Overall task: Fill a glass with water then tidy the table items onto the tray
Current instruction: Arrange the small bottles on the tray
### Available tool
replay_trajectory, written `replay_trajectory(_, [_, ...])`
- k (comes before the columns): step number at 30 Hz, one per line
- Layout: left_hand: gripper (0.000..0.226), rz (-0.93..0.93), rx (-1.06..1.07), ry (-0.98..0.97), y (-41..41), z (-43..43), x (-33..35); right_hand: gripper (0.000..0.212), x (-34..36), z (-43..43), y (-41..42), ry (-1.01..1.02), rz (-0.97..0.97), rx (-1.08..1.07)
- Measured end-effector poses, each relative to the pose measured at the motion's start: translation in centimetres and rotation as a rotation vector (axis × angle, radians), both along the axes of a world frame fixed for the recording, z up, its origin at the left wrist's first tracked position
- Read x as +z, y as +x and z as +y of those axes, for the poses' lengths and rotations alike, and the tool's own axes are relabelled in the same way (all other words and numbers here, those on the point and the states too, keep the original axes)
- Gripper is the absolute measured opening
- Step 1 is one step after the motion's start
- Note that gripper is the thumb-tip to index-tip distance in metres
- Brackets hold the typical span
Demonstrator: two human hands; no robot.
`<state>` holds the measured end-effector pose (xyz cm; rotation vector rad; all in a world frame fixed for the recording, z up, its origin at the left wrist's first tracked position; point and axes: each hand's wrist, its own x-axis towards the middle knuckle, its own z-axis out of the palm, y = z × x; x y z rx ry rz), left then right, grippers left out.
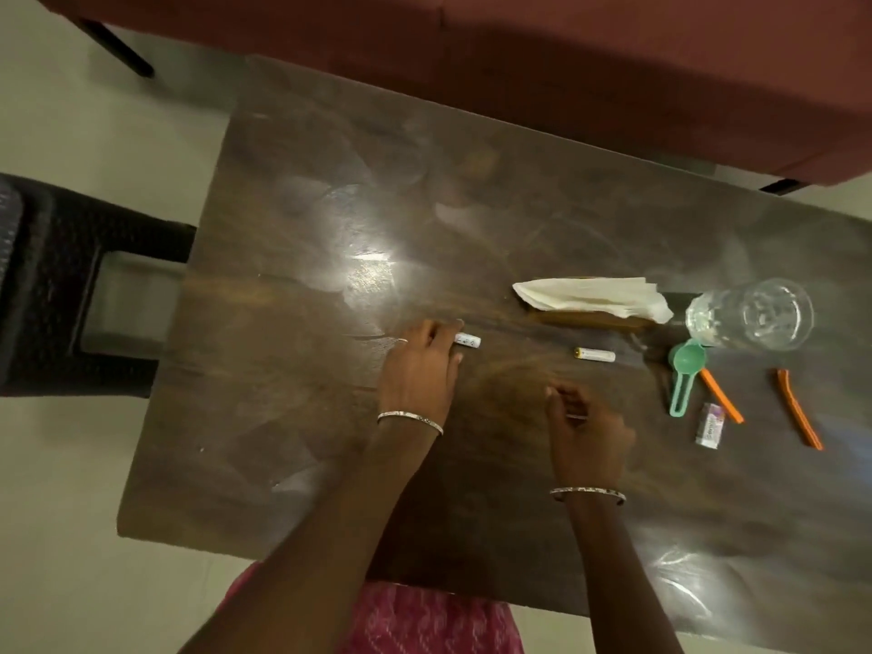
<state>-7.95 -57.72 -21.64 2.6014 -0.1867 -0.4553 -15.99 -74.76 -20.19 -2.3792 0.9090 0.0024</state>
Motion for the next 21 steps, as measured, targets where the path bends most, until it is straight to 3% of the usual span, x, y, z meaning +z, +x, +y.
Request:
replay_trajectory(6, [0.023, -0.049, -0.014, 0.161, 0.8, -1.5, -1.2, 0.017, -0.9, -4.0, 1.2, 0.102, -0.025, -0.256])
replay_trajectory(10, [0.018, -0.096, 0.016, 0.110, 0.3, -1.2, -1.3, 0.035, -1.2, -5.1, 2.8, -0.046, 0.037, -0.084])
replay_trajectory(13, [0.013, -0.068, 0.131, -0.064, -0.3, -0.7, -0.8, 0.033, -1.5, -5.4, 4.0, -0.155, 0.141, 0.061])
replay_trajectory(21, [0.016, 0.271, 0.641, -0.622, -1.2, 1.4, 0.9, 0.021, -1.7, -5.6, 4.3, -0.227, 0.194, 0.230])
